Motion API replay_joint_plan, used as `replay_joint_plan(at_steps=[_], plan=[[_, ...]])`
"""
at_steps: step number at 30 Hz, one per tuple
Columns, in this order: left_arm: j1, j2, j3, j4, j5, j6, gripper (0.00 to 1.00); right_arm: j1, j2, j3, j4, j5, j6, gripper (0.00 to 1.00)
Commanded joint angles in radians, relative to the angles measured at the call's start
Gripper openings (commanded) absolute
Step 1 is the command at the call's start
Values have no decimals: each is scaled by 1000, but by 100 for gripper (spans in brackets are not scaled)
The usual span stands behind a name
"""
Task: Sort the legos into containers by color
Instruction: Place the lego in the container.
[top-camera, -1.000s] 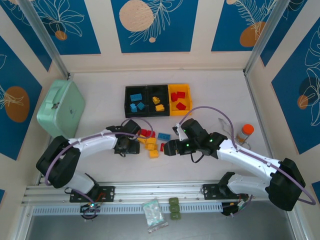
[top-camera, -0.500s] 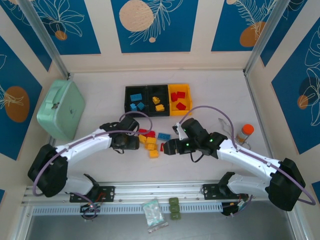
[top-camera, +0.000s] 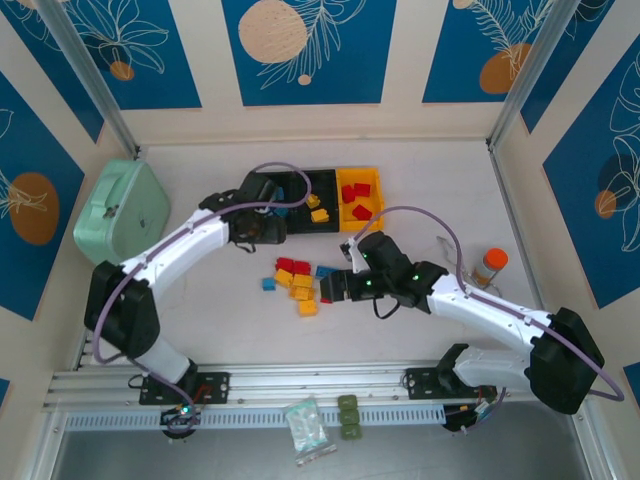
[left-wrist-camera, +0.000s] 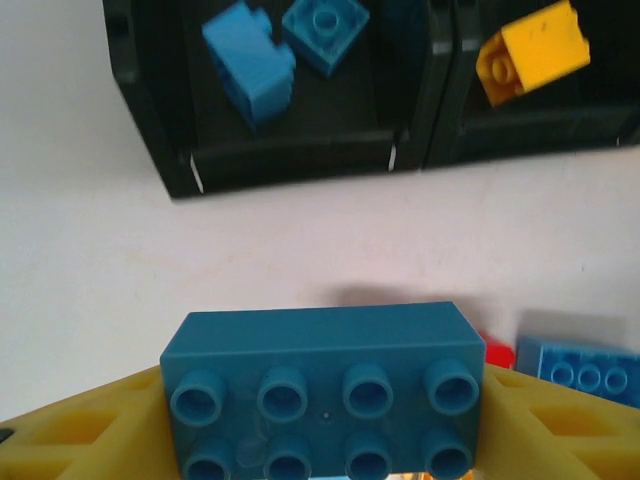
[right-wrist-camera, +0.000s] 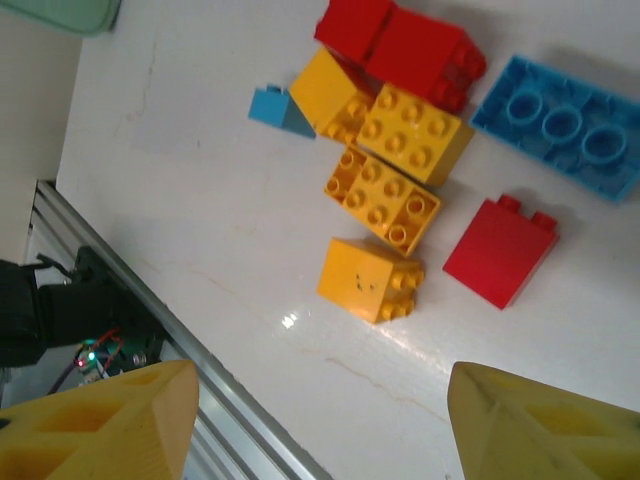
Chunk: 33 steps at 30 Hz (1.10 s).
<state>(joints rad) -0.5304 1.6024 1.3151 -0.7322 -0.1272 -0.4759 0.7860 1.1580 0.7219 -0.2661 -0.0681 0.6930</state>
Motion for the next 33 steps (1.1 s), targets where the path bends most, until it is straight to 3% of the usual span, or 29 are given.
replay_joint_plan(at_steps=[1, 12, 22, 33], plan=[[34, 68, 93, -44, 26, 63, 65, -4, 7, 56, 56, 74, 14, 67], [104, 349, 440, -100, 48, 103, 64, -50, 125, 187, 34, 79, -9, 68], [137, 628, 790, -227, 19, 111, 64, -54, 79, 148, 30, 98, 18, 68], [158, 774, 955, -280, -9, 106, 66, -68, 14, 103, 4, 105, 28, 67]])
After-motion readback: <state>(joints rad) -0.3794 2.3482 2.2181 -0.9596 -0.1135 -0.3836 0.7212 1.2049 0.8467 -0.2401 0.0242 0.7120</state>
